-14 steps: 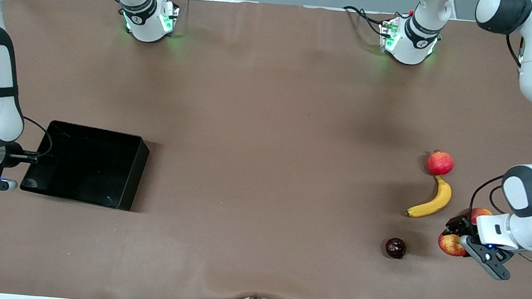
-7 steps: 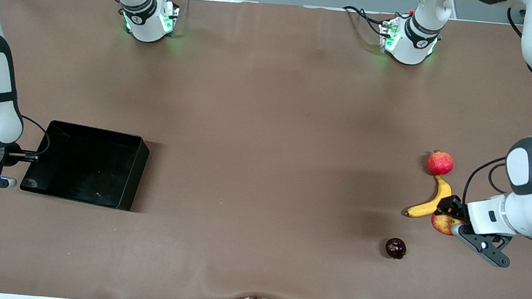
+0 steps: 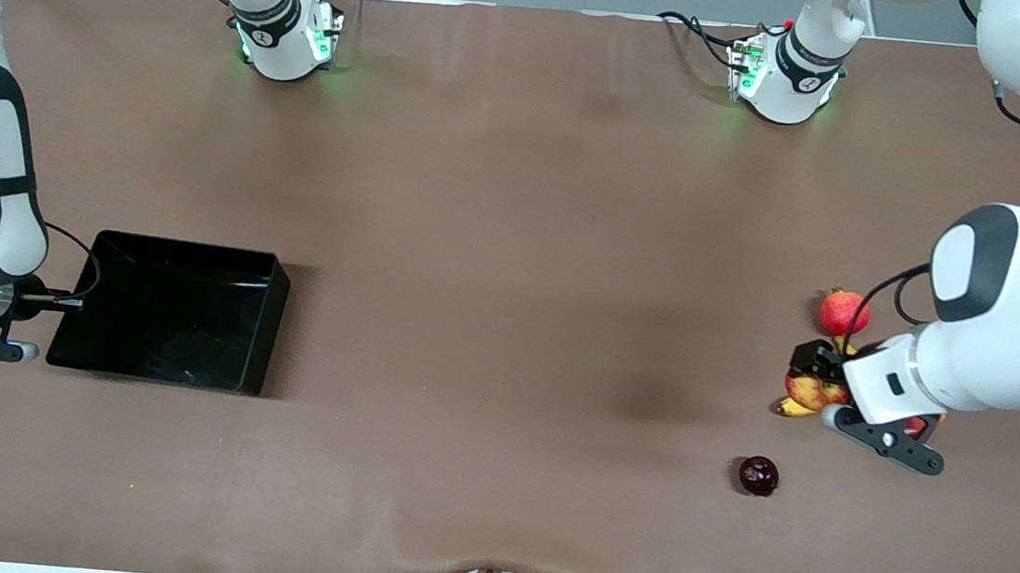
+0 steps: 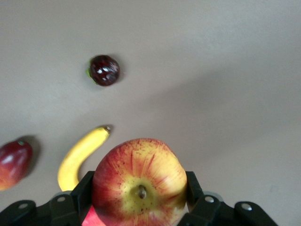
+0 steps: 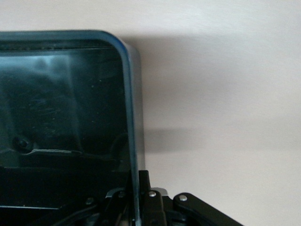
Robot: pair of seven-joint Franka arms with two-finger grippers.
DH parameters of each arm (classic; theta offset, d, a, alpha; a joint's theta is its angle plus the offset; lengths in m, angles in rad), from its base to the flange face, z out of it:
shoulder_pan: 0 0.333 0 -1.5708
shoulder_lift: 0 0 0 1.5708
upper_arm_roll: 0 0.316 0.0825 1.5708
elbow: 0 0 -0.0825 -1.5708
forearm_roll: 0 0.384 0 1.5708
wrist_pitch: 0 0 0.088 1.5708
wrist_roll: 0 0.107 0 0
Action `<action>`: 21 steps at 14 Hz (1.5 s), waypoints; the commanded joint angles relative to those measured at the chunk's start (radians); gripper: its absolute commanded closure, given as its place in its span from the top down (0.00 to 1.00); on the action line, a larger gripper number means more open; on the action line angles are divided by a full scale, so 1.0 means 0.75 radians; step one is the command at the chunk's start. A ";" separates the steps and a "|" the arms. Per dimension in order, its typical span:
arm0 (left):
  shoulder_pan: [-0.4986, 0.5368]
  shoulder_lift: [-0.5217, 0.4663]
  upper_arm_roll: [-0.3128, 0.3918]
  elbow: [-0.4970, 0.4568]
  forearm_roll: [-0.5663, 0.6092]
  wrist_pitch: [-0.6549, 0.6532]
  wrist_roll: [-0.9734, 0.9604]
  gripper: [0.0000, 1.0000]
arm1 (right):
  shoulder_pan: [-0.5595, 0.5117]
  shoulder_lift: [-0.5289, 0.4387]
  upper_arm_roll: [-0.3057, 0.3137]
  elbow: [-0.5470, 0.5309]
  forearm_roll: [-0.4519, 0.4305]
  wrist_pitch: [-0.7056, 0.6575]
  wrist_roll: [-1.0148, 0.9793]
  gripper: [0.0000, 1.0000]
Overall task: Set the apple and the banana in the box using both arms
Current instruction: 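Slide the tray with the right gripper while the left gripper carries the apple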
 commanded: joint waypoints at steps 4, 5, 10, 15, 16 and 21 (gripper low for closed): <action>-0.030 -0.092 -0.030 -0.048 0.019 -0.134 -0.128 0.00 | 0.147 -0.090 0.114 0.028 0.002 -0.031 0.078 0.00; -0.030 -0.094 -0.038 -0.048 0.019 -0.144 -0.128 0.00 | 0.147 -0.100 0.175 0.030 0.014 -0.033 0.100 0.00; -0.034 -0.098 -0.081 -0.060 0.023 -0.185 -0.218 0.00 | 0.220 -0.103 0.431 0.028 0.163 -0.027 0.457 0.00; -0.046 -0.096 -0.122 -0.068 0.021 -0.194 -0.240 0.00 | 0.560 -0.129 0.438 0.016 0.145 -0.023 0.963 0.00; -0.048 -0.098 -0.124 -0.066 0.021 -0.212 -0.257 0.00 | 0.615 -0.127 0.436 0.014 0.143 -0.023 1.014 0.00; -0.060 -0.108 -0.167 -0.060 0.007 -0.228 -0.465 0.00 | 0.844 -0.105 0.421 -0.031 0.108 0.069 1.245 0.00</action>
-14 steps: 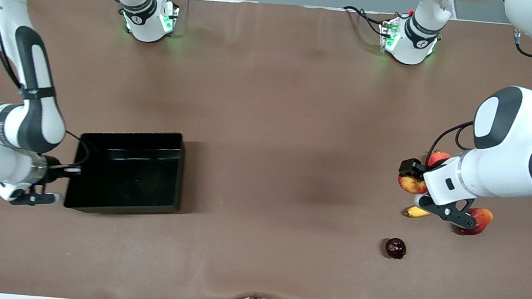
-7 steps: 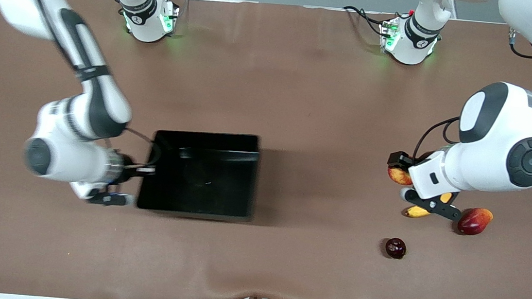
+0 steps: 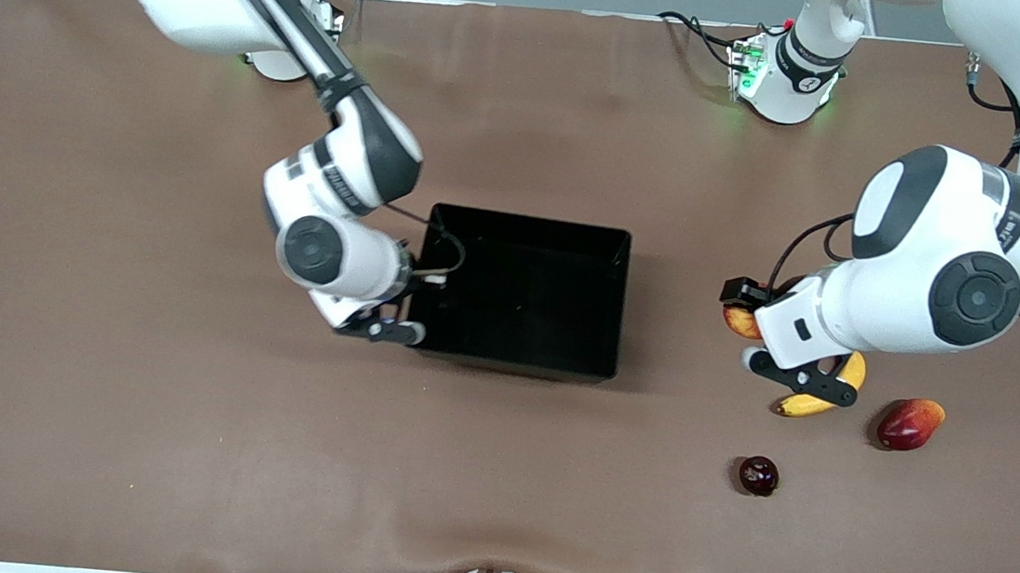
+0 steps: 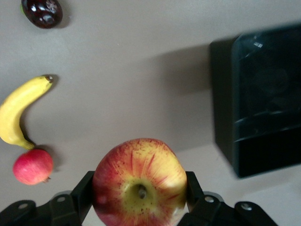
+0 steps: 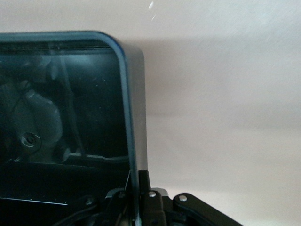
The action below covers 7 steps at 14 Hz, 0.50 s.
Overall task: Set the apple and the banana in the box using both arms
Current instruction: 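Slide the tray with the right gripper while the left gripper carries the apple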
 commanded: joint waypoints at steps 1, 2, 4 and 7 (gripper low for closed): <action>-0.015 -0.037 -0.003 -0.024 0.007 -0.017 -0.116 0.00 | 0.099 -0.002 -0.019 -0.051 -0.021 0.115 0.137 0.00; -0.035 -0.033 -0.003 -0.022 0.003 -0.017 -0.178 0.00 | 0.125 0.015 -0.021 -0.059 -0.025 0.152 0.176 0.00; -0.080 -0.027 -0.003 -0.022 0.011 -0.010 -0.355 0.00 | 0.150 0.045 -0.021 -0.059 -0.030 0.191 0.211 0.00; -0.144 -0.002 -0.003 -0.024 0.017 0.006 -0.509 0.00 | 0.171 0.090 -0.021 -0.061 -0.030 0.234 0.248 0.00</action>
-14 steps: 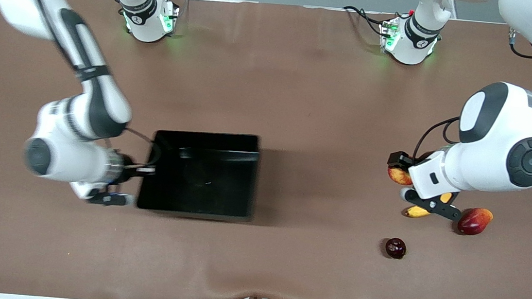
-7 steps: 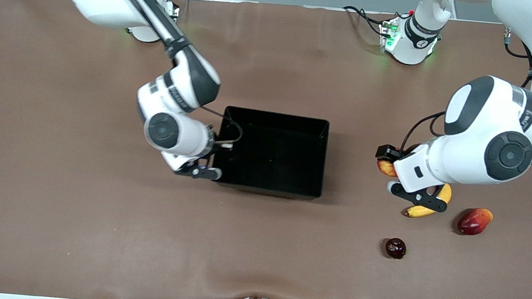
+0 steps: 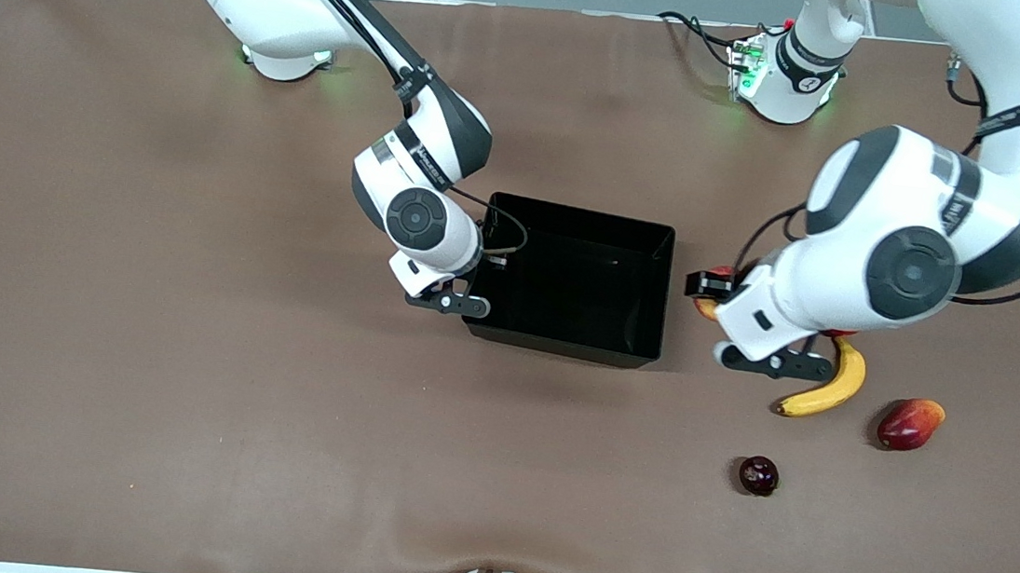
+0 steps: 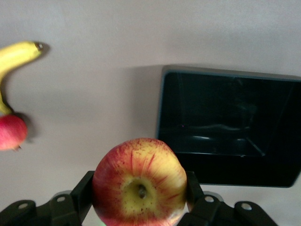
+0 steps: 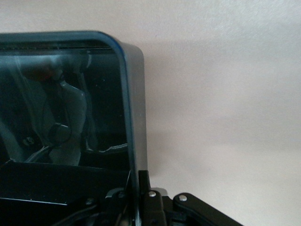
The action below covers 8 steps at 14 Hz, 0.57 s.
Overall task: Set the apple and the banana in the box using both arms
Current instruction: 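Slide the tray with the right gripper while the left gripper carries the apple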
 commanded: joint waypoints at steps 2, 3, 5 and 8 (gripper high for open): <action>-0.086 0.024 0.008 -0.021 0.019 0.020 -0.232 0.00 | 0.011 0.011 -0.003 0.007 -0.006 0.027 0.041 0.68; -0.119 0.034 0.008 -0.033 0.023 0.040 -0.314 0.00 | 0.003 0.007 -0.003 0.007 -0.006 0.027 0.043 1.00; -0.146 0.045 0.008 -0.078 0.029 0.106 -0.453 0.00 | -0.012 -0.007 -0.003 0.013 -0.006 0.015 0.037 1.00; -0.191 0.053 0.008 -0.172 0.029 0.247 -0.647 0.00 | -0.077 -0.099 -0.001 0.017 -0.006 0.007 0.019 1.00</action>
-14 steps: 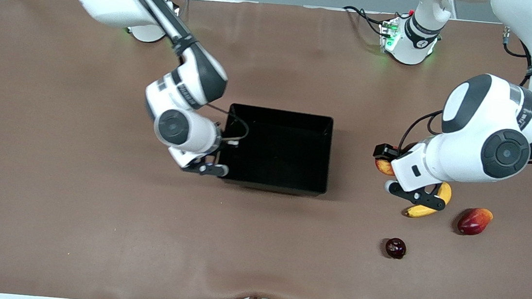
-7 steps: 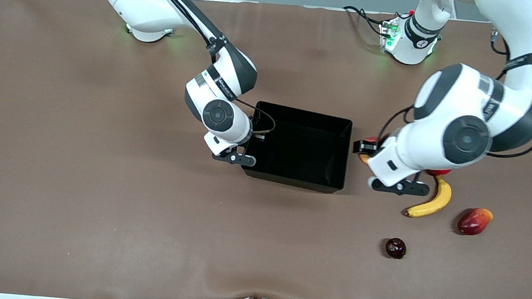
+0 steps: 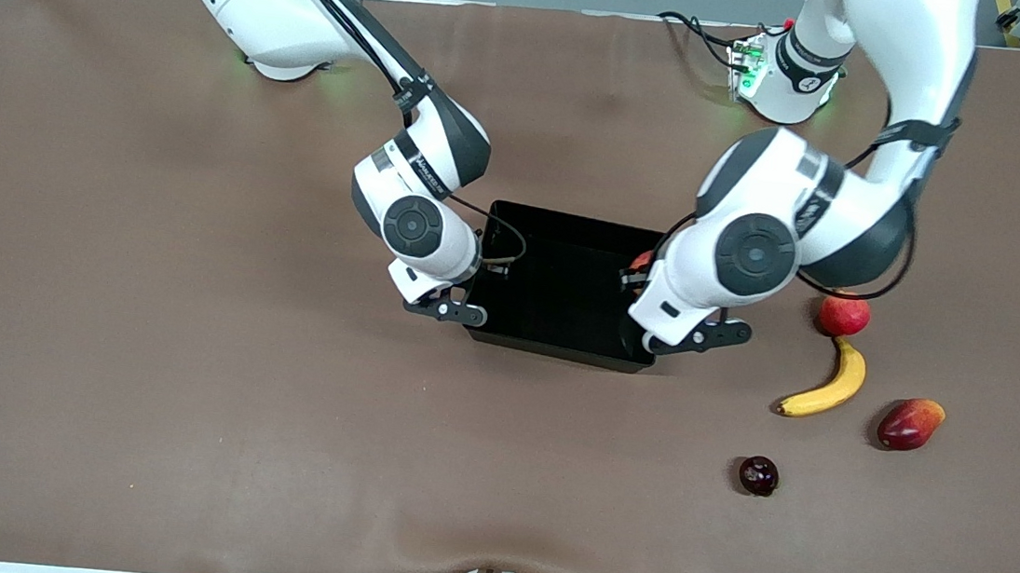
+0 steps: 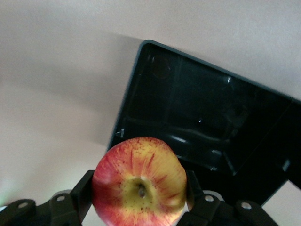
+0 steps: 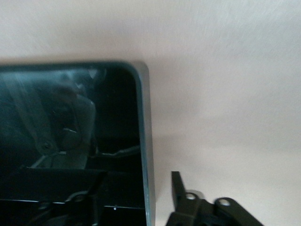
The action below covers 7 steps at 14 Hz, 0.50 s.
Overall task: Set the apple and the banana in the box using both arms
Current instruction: 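Withdraw the right gripper while the left gripper lowers the apple into the tray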
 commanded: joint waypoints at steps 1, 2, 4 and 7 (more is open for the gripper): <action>-0.037 -0.014 0.007 -0.096 0.024 0.113 -0.157 0.00 | -0.104 -0.127 0.009 -0.016 -0.004 -0.033 0.003 1.00; -0.047 -0.004 0.009 -0.123 0.026 0.144 -0.192 0.00 | -0.151 -0.158 0.011 -0.014 -0.004 -0.050 -0.041 1.00; -0.063 0.009 0.007 -0.176 0.059 0.191 -0.280 0.00 | -0.251 -0.219 0.011 -0.014 -0.002 -0.107 -0.174 1.00; -0.100 0.060 0.007 -0.221 0.094 0.318 -0.448 0.00 | -0.400 -0.324 0.011 -0.016 -0.002 -0.237 -0.350 1.00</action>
